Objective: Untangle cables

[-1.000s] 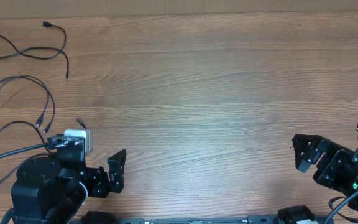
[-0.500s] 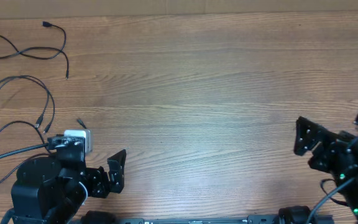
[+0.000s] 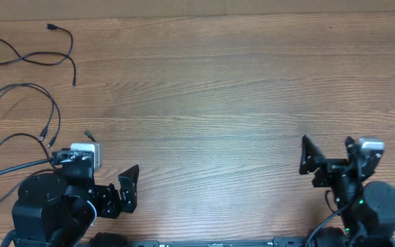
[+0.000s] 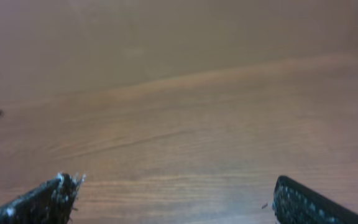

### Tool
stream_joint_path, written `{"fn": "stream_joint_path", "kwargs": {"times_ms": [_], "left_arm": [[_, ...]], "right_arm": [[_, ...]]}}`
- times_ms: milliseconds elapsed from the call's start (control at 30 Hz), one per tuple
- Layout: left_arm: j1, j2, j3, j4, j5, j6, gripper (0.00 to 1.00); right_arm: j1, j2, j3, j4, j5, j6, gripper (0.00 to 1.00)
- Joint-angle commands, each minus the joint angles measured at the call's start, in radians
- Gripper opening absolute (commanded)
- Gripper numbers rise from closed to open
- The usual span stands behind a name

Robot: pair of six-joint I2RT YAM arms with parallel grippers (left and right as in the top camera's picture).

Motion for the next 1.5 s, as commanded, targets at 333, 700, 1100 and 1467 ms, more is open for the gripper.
{"fn": "stream_joint_path", "kwargs": {"times_ms": [333, 700, 1100, 1467], "left_arm": [[-0.002, -0.003, 0.009, 0.000, -0.009, -0.014, 1.00], [-0.002, -0.003, 0.009, 0.000, -0.009, -0.014, 1.00], [-0.002, -0.003, 0.009, 0.000, -0.009, -0.014, 0.99], [-0.002, -0.003, 0.009, 0.000, -0.009, -0.014, 1.00]], "right_arm": [[-0.020, -0.254, -0.411, 0.436, -0.103, -0.092, 1.00], [-0.070, -0.263, -0.535, 0.545, -0.095, -0.083, 1.00], [-0.064, -0.263, -0.534, 0.520, -0.061, -0.133, 1.00], [-0.064, -0.263, -0.534, 0.513, -0.012, -0.133, 1.00]]}}
